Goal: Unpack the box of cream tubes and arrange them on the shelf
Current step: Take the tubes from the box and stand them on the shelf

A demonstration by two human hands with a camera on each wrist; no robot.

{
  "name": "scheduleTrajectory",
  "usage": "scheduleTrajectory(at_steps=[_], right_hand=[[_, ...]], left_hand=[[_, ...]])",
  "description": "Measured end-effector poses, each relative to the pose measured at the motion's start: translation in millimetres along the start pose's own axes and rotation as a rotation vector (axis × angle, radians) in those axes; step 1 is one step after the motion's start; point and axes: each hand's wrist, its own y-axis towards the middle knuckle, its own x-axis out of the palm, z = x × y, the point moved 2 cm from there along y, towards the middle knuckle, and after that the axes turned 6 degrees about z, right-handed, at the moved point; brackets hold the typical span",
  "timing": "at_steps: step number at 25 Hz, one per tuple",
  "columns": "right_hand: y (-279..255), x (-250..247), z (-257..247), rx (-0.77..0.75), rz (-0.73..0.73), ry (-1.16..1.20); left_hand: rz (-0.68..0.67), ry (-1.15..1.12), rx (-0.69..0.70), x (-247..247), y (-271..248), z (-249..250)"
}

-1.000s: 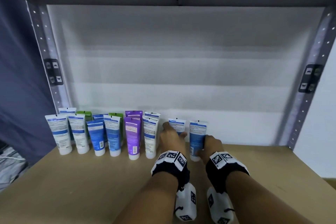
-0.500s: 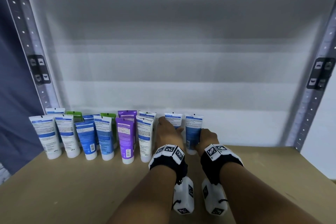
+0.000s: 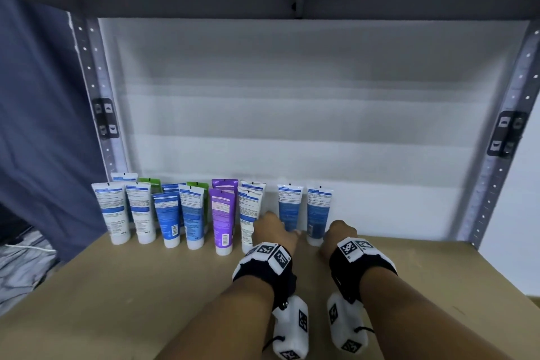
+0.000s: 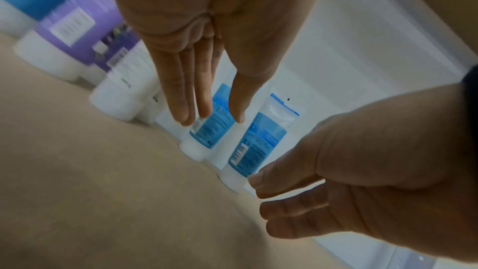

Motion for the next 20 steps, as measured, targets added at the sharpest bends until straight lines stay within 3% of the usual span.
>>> scheduleTrajectory(at_steps=[3, 10, 17, 20], right_hand=[[-28.7, 3.9, -11.4, -0.053, -0.031, -0.002], [-144.6, 39.9, -88.5, -0.244, -0.12, 0.094], [-308.9, 111.2, -193.1, -0.595, -0.309, 0.133], [-351.0, 142.8, -221.0, -0.687, -0.332, 0.156]], left_hand=[[-0.045, 0.02, 0.01, -30.5, -15.0, -16.9], [0.043, 0.048, -0.085, -143.7, -81.3, -110.0], [0.206, 0.114, -0.287, -254.4, -166.6, -254.0], [0.236, 0.128, -0.345, -278.9, -191.4, -304.7]])
